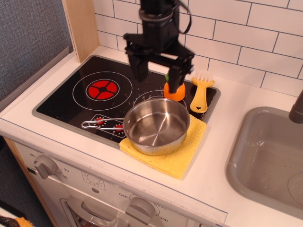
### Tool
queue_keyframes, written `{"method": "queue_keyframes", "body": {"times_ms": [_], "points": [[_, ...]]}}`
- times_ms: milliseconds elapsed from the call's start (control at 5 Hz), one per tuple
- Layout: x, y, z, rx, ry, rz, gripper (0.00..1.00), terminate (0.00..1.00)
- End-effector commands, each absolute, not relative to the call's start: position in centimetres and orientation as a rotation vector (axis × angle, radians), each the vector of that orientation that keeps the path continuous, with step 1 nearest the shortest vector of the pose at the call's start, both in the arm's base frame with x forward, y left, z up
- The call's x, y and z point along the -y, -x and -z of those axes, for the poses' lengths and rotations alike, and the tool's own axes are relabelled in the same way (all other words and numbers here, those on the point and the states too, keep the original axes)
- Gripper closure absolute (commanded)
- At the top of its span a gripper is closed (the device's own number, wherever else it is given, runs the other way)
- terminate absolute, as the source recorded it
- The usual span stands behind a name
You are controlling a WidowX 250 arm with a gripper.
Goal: Move the carrot to the pot
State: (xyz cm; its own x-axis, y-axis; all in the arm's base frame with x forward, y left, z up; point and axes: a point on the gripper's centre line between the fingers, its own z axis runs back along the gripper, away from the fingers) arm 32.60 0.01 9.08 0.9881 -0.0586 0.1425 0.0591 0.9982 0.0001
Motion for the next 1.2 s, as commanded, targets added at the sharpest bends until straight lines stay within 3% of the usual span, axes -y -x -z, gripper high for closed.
{"method": "queue_keyframes", "body": {"times_ms": [0,200,600,800,1000], "points": [[0.6,-37.4,-9.2,0.207,-0.033,0.087,0.00,0.00],[0.2,-39.2,-6.6,0.165,-0.045,0.068,0.00,0.00],[-0.5,-40.2,-4.0,0.119,-0.026,0.043,0.00,0.00],[-0.4,-40.0,-5.6,0.156,-0.013,0.057,1.00,0.00],[-0.3,-40.0,-8.3,0.211,-0.006,0.064,1.00,0.00]]}}
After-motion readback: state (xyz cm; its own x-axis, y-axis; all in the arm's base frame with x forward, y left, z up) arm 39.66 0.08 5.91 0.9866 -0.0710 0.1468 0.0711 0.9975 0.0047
